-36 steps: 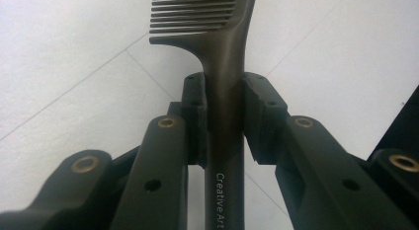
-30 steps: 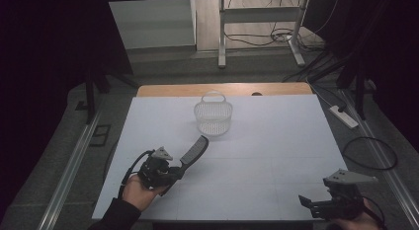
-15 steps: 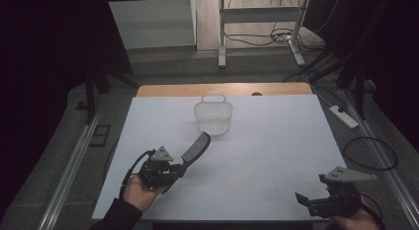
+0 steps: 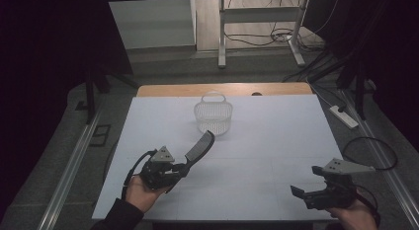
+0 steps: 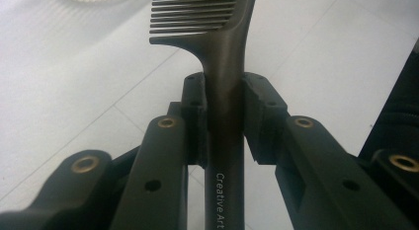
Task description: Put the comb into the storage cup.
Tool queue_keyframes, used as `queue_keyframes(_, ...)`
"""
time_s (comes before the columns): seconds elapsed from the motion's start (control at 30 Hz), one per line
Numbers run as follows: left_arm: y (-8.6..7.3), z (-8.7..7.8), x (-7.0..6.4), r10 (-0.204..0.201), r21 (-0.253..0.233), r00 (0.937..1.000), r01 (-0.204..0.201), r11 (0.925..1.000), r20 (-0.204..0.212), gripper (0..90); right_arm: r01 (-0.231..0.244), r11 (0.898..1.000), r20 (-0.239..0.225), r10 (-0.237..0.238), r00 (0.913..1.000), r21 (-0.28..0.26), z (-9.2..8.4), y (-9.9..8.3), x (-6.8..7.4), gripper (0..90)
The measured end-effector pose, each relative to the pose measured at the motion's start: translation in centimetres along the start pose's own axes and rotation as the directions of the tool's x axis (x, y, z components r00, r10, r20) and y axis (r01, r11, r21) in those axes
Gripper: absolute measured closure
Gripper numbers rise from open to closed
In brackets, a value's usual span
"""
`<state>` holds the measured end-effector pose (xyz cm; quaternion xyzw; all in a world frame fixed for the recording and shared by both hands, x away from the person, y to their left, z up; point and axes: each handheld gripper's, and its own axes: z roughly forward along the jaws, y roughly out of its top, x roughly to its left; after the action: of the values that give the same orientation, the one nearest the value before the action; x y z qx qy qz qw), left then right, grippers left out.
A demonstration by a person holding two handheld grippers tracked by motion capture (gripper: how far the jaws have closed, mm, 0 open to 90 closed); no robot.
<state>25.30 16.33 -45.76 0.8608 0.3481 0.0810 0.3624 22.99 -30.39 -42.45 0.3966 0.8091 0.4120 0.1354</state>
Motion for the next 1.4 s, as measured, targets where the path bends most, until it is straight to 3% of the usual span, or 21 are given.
queue_keyframes(0.27,0.3,0.0,-0.5,0.011,-0.03,0.9999,-0.011,0.9995,-0.003,72.6,-0.021,0.999,-0.042,0.019,0.9989,-0.035,0.9,1.0,-0.2,0.0)
queue_keyframes(0.4,0.5,0.0,-0.6,0.011,-0.041,0.9999,-0.011,0.9991,0.003,72.6,-0.05,0.998,-0.091,0.046,0.9947,-0.04,1.5,1.7,-0.2,0.0)
queue_keyframes(0.63,0.6,-0.1,-0.7,0.007,-0.069,1.0,-0.007,0.9976,-0.001,72.6,-0.052,0.997,-0.131,0.045,0.9904,-0.052,2.3,2.8,0.1,0.0)
queue_keyframes(0.9,1.1,0.2,-1.1,0.016,-0.082,0.9999,-0.017,0.9965,-0.004,72.7,-0.035,0.998,-0.153,0.028,0.9878,-0.047,3.3,3.9,0.6,0.0)
queue_keyframes(1.4,2.1,1.2,-1.9,0.038,-0.098,0.9991,-0.04,0.9944,-0.018,72.6,-0.047,0.999,-0.194,0.043,0.9801,-0.017,5.1,6.2,0.9,0.0)
